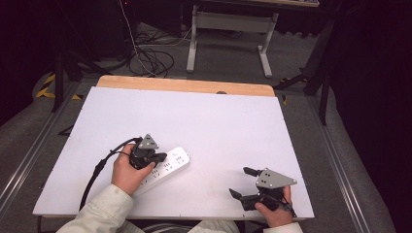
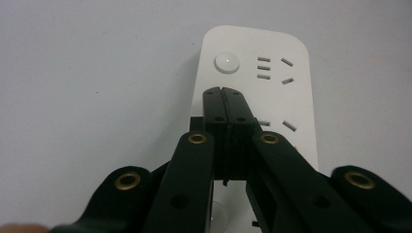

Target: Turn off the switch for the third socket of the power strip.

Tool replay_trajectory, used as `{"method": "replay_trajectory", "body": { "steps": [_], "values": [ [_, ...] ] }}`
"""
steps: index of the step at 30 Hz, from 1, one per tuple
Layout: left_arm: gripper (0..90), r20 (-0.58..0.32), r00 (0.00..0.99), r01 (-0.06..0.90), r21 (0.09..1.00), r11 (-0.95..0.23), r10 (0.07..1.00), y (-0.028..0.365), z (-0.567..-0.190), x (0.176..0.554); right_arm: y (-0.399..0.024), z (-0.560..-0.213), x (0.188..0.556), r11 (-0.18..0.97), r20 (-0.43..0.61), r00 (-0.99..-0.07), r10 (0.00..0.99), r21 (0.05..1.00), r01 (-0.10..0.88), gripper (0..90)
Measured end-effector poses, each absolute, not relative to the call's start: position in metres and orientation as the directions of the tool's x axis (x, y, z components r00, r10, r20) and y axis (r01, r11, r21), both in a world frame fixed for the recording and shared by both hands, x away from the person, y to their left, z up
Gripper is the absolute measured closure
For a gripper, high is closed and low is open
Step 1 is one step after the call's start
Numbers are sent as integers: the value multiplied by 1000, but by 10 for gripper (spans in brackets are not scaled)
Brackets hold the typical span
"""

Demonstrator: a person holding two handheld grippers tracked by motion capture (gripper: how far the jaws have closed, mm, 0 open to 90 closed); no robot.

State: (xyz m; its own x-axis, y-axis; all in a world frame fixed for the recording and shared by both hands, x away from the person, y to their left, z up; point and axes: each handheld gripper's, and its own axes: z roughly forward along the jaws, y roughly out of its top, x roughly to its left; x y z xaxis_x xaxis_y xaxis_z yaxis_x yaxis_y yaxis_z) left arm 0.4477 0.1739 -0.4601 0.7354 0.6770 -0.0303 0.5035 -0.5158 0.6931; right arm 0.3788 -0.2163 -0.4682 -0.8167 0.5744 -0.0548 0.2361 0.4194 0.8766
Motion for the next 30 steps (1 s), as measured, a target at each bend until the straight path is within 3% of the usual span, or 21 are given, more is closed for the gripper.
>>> {"method": "replay_trajectory", "body": {
  "steps": [13, 23, 30],
  "values": [
    [900, 23, 737, 484, 680, -550, 676, 169, -459, 445, -216, -469, 379, 425, -57, -815, 577, 873, 240, 149],
    [900, 3, 731, 510, 662, -549, 682, 172, -457, 444, -215, -469, 379, 428, -59, -815, 576, 872, 239, 149],
    [900, 58, 718, 482, 677, -556, 694, 168, -459, 443, -215, -469, 379, 427, -56, -815, 577, 871, 243, 149]
  ]
}}
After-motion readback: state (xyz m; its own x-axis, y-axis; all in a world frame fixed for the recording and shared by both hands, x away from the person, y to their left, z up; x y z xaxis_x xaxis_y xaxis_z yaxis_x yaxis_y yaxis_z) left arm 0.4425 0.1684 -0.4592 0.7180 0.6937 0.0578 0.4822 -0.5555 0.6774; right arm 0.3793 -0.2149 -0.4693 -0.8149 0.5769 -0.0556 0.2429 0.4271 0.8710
